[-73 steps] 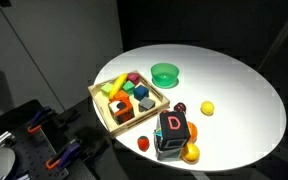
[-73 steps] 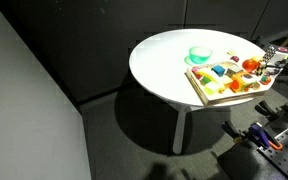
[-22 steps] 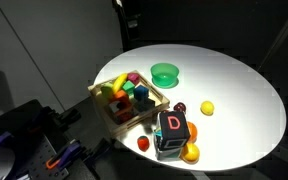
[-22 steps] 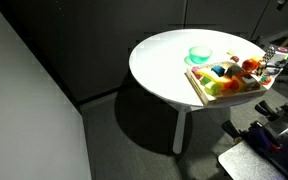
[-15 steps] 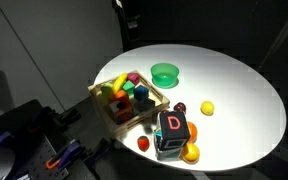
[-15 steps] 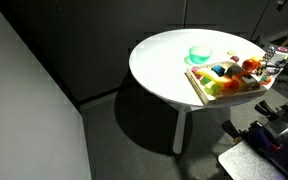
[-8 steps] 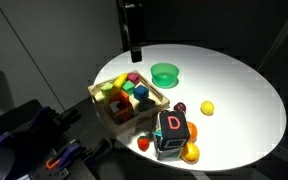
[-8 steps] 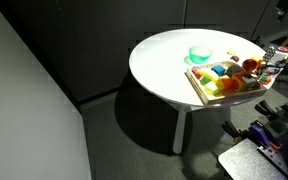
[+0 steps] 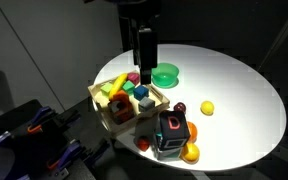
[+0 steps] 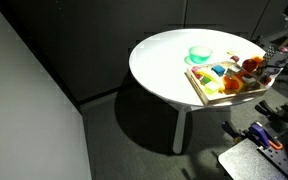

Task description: Pick up the block with the letter d on it and put it in the tray

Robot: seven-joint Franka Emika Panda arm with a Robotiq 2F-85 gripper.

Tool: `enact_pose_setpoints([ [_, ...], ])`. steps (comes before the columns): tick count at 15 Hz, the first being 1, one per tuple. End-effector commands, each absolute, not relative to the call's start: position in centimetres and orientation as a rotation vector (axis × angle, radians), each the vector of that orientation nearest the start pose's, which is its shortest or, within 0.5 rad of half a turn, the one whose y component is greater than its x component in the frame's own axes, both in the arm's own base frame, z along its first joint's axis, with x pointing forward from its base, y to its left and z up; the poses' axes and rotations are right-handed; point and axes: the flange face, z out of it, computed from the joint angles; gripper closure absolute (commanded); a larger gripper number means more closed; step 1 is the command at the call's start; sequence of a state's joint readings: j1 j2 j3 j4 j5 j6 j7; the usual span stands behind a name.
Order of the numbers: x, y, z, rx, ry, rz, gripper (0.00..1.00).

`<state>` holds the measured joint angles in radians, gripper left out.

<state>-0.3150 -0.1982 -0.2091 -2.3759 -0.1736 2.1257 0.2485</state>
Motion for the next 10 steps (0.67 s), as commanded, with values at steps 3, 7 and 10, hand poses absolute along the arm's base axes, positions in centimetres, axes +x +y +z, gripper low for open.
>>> enact_pose_setpoints([
  [3,40.5,-26.8,37.7,-3.048,1.080,0.143,0.00],
  [7,41.5,-27.6,35.5,-3.074,1.057,0.090,0.00],
  [10,42.4,-27.7,34.0,-3.094,1.040,0.046,0.00],
])
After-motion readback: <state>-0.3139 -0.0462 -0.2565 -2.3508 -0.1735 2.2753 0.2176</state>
